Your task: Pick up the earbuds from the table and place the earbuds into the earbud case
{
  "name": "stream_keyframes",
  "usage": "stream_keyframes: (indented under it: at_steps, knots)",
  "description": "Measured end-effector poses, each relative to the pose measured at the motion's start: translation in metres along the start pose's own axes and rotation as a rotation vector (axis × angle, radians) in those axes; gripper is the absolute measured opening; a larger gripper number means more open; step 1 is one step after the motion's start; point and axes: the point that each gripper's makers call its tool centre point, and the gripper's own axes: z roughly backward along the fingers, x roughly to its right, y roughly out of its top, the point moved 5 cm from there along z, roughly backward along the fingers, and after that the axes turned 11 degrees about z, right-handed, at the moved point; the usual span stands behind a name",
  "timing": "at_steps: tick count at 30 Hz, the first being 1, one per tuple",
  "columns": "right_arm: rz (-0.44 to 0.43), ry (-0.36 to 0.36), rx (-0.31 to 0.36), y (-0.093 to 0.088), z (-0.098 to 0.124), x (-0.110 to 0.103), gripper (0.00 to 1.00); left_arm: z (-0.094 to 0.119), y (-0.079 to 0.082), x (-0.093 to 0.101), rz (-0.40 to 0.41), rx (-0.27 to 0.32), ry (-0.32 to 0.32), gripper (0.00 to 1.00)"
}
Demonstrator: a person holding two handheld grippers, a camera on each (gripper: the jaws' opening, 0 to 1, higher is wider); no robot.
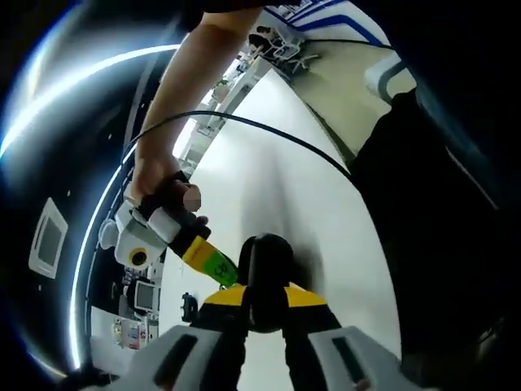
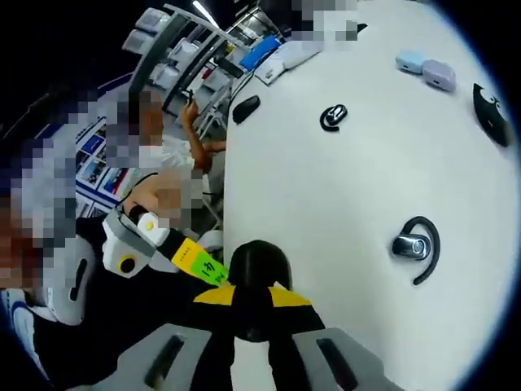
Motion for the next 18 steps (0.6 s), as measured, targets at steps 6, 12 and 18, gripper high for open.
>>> stream_keyframes:
  at_steps: [6,12,18]
  knots:
    - [0.013,-0.018,0.005,0.001,0.003,0.000,0.11,0.009,-0.002,0.013,0.041,0.017,0.009,0.18]
    - [-0.002,-0.015,0.039,0.002,0.009,0.005,0.11,0.016,-0.011,0.027,0.138,0.035,0.018,0.19]
    - [0.002,-0.027,0.073,0.004,0.012,0.007,0.11,0.017,-0.021,0.034,0.313,0.071,-0.013,0.19]
